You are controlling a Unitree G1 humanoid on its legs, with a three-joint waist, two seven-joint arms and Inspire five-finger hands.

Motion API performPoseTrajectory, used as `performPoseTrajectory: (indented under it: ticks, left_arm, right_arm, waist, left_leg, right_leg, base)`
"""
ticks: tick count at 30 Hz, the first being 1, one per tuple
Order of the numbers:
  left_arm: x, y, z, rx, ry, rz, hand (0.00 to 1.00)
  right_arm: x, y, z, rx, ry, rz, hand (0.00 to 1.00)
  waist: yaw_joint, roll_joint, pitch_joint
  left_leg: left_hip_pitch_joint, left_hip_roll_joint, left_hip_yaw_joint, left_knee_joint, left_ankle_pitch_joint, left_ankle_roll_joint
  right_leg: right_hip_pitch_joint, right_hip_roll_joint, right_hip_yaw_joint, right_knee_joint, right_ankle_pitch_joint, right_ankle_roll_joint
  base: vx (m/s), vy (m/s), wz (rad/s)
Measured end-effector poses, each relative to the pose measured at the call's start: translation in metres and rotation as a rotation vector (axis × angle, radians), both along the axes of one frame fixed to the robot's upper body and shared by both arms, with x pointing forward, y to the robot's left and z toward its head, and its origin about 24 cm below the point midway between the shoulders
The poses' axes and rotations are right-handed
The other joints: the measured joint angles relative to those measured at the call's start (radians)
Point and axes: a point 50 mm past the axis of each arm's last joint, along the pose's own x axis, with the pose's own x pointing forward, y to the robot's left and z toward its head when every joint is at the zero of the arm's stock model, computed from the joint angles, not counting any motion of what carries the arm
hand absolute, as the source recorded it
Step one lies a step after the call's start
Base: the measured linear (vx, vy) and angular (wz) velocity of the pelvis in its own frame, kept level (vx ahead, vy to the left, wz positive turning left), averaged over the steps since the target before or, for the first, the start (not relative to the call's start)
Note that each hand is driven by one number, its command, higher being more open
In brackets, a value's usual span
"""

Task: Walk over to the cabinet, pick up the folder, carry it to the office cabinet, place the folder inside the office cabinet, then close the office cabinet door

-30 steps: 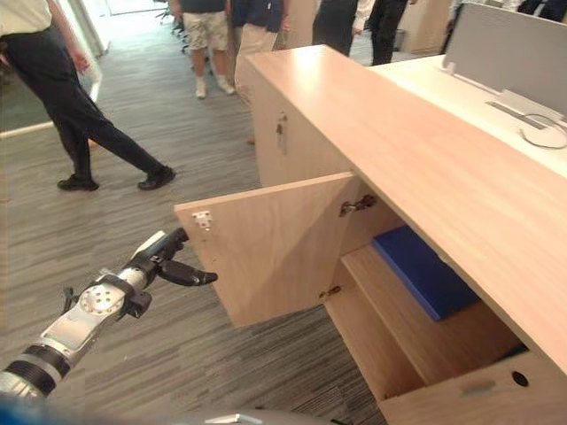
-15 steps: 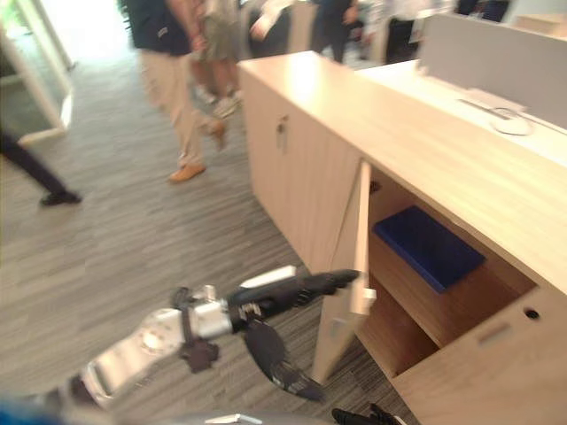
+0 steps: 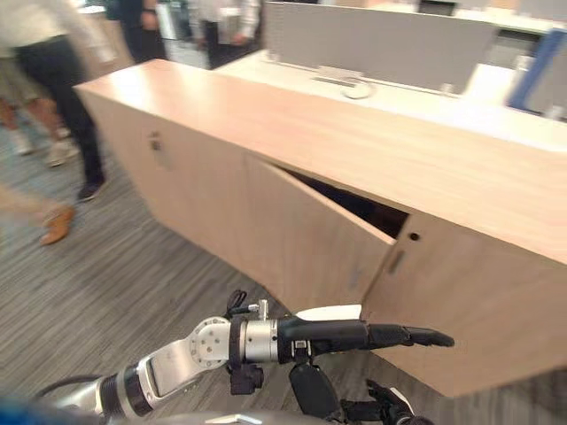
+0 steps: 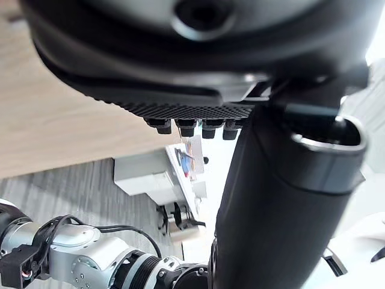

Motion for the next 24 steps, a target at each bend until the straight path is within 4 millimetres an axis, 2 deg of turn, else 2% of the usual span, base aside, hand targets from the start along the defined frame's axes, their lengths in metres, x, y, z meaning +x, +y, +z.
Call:
performPoseTrajectory:
  ticks: [1,2,6,7,8,9,10,11,12,13,14,15,16,17,18,19,20,21,22,23,24]
  left_arm:
    - [0.002,-0.003,-0.001,-0.001,-0.002,0.004,1.00]
    - [0.004,-0.007,-0.003,0.002,0.004,0.011,1.00]
    - [0.017,-0.013,-0.027,0.017,0.114,0.121,1.00]
    - [0.022,-0.007,-0.043,0.053,0.164,0.206,1.00]
    - [0.023,-0.004,-0.051,0.071,0.190,0.234,1.00]
    - [0.023,0.007,-0.068,0.113,0.245,0.299,1.00]
    - [0.022,0.013,-0.077,0.135,0.275,0.332,1.00]
    - [0.018,0.024,-0.093,0.173,0.333,0.394,1.00]
    - [0.012,0.042,-0.113,0.227,0.408,0.473,1.00]
    - [0.008,0.054,-0.124,0.262,0.446,0.524,1.00]
    - [0.001,0.077,-0.145,0.329,0.523,0.636,1.00]
    - [-0.006,0.095,-0.160,0.382,0.578,0.725,1.00]
    - [-0.009,0.102,-0.166,0.409,0.596,0.755,1.00]
    - [-0.017,0.115,-0.175,0.452,0.632,0.807,1.00]
    - [-0.027,0.121,-0.185,0.481,0.680,0.847,1.00]
    - [-0.032,0.122,-0.188,0.493,0.695,0.852,1.00]
    - [-0.040,0.125,-0.193,0.513,0.725,0.852,1.00]
    - [-0.045,0.125,-0.195,0.509,0.739,0.858,1.00]
    - [-0.045,0.124,-0.194,0.493,0.734,0.855,1.00]
    - [-0.047,0.124,-0.195,0.469,0.762,0.857,1.00]
    - [-0.048,0.133,-0.200,0.474,0.805,0.900,1.00]
  right_arm:
    - [0.005,0.002,0.000,0.002,-0.007,0.016,1.00]
    - [0.009,0.004,0.000,0.003,-0.011,0.028,1.00]
    - [0.009,0.007,-0.001,-0.012,0.014,0.084,1.00]
    - [0.008,0.008,-0.002,-0.024,0.027,0.084,1.00]
    - [0.008,0.009,-0.003,-0.025,0.034,0.087,1.00]
    - [0.010,0.014,-0.004,-0.024,0.040,0.101,1.00]
    - [0.010,0.016,-0.005,-0.022,0.044,0.107,1.00]
    - [0.013,0.013,-0.005,-0.036,0.053,0.115,1.00]
    - [0.013,0.021,-0.008,-0.024,0.070,0.118,1.00]
    - [0.012,0.026,-0.009,-0.015,0.078,0.120,1.00]
    - [0.013,0.034,-0.011,-0.003,0.086,0.138,1.00]
    - [0.016,0.035,-0.011,-0.011,0.087,0.153,1.00]
    - [0.016,0.034,-0.011,-0.015,0.087,0.147,1.00]
    - [0.017,0.031,-0.011,-0.031,0.090,0.136,1.00]
    - [0.022,0.025,-0.010,-0.057,0.091,0.119,1.00]
    - [0.025,0.022,-0.009,-0.070,0.089,0.117,1.00]
    - [0.027,0.020,-0.009,-0.083,0.106,0.108,1.00]
    - [0.029,0.019,-0.008,-0.087,0.111,0.097,1.00]
    - [0.028,0.017,-0.008,-0.089,0.112,0.088,1.00]
    - [0.024,0.013,-0.008,-0.099,0.121,0.076,1.00]
    - [0.024,0.025,-0.011,-0.075,0.120,0.097,1.00]
  waist:
    - [-0.003,-0.002,0.007]
    - [-0.011,0.002,0.012]
    - [-0.008,0.024,-0.002]
    - [-0.012,0.032,-0.002]
    - [-0.013,0.031,-0.001]
    - [-0.010,0.019,0.004]
    - [-0.007,0.020,0.004]
    - [-0.004,0.032,0.005]
    - [0.007,0.016,0.003]
    - [0.012,0.004,0.005]
    - [0.015,-0.023,0.014]
    - [0.030,-0.021,0.029]
    - [0.041,-0.010,0.043]
    - [0.061,-0.007,0.062]
    - [0.071,0.006,0.070]
    - [0.071,0.006,0.076]
    - [0.082,0.000,0.087]
    - [0.093,-0.004,0.102]
    - [0.099,0.003,0.105]
    - [0.113,0.041,0.106]
    - [0.108,0.028,0.105]
  left_leg:
    - [0.003,0.012,0.036,0.008,0.002,-0.005]
    - [0.006,0.026,0.044,0.019,0.003,-0.005]
    - [0.061,0.057,0.068,0.018,0.003,-0.012]
    - [0.085,0.081,0.070,0.049,-0.010,-0.046]
    - [0.086,0.093,0.073,0.081,-0.016,-0.057]
    - [0.078,0.114,0.086,0.141,-0.044,-0.080]
    - [0.090,0.109,0.091,0.098,-0.050,-0.096]
    - [0.119,0.115,0.113,0.024,-0.011,-0.104]
    - [0.123,0.130,0.145,0.067,-0.026,-0.110]
    - [0.111,0.146,0.162,0.122,-0.032,-0.102]
    - [0.075,0.199,0.175,0.285,-0.045,-0.079]
    - [0.036,0.276,0.130,0.480,-0.055,-0.028]
    - [0.013,0.307,0.071,0.571,-0.042,-0.001]
    - [-0.048,0.319,-0.086,0.720,-0.012,0.061]
    - [-0.113,0.228,-0.283,0.737,-0.126,-0.025]
    - [-0.140,0.182,-0.349,0.721,-0.167,-0.042]
    - [-0.193,0.089,-0.452,0.658,-0.211,-0.061]
    - [-0.223,0.014,-0.546,0.526,-0.204,-0.080]
    - [-0.218,-0.010,-0.599,0.422,-0.169,-0.105]
    - [-0.192,-0.012,-0.656,0.295,0.002,-0.076]
    - [-0.168,-0.029,-0.644,0.294,-0.004,-0.076]
  right_leg:
    - [0.000,0.019,0.000,-0.035,0.036,0.041]
    - [0.000,0.046,0.026,-0.065,0.043,0.051]
    - [0.028,0.101,0.101,-0.118,0.043,0.052]
    - [0.057,0.120,0.112,-0.139,0.043,0.052]
    - [0.069,0.126,0.122,-0.148,0.043,0.052]
    - [0.087,0.128,0.148,-0.161,0.043,0.052]
    - [0.089,0.133,0.163,-0.166,0.042,0.053]
    - [0.089,0.162,0.190,-0.173,0.024,0.072]
    - [0.079,0.166,0.228,-0.170,0.006,0.086]
    - [0.075,0.166,0.248,-0.170,0.003,0.081]
    - [0.079,0.170,0.286,-0.180,-0.002,0.073]
    - [0.100,0.199,0.328,-0.189,-0.009,0.063]
    - [0.118,0.215,0.352,-0.193,-0.015,0.057]
    - [0.152,0.221,0.395,-0.199,-0.022,0.053]
    - [0.160,0.204,0.442,-0.186,-0.032,0.051]
    - [0.162,0.189,0.461,-0.182,-0.034,0.049]
    - [0.162,0.153,0.499,-0.173,-0.034,0.049]
    - [0.168,0.122,0.521,-0.153,-0.036,0.053]
    - [0.171,0.115,0.529,-0.138,-0.043,0.065]
    - [0.182,0.132,0.558,-0.115,-0.074,0.100]
    - [0.190,0.120,0.592,-0.111,-0.096,0.097]
  base:
    - [0.19,-0.137,-0.96]
    - [0.18,-0.141,-0.86]
    - [0.17,-0.125,-0.70]
    - [0.12,-0.079,-0.42]
    - [0.16,-0.096,-0.53]
    - [0.10,-0.056,-0.43]
    - [0.11,-0.060,-0.64]
    - [0.11,-0.024,-0.79]
    - [0.11,-0.019,-0.84]
    - [0.20,-0.089,-0.89]
    - [0.24,-0.168,-0.99]
    - [0.26,-0.181,-1.05]
    - [0.26,-0.121,-1.17]
    - [0.24,0.014,-1.17]
    - [0.22,0.071,-1.12]
    - [0.21,0.234,-1.02]
    - [0.19,0.290,-0.85]
    - [0.18,0.315,-0.74]
    - [0.13,0.227,-0.67]
    - [0.18,0.287,-0.55]
    - [0.18,0.250,-0.46]
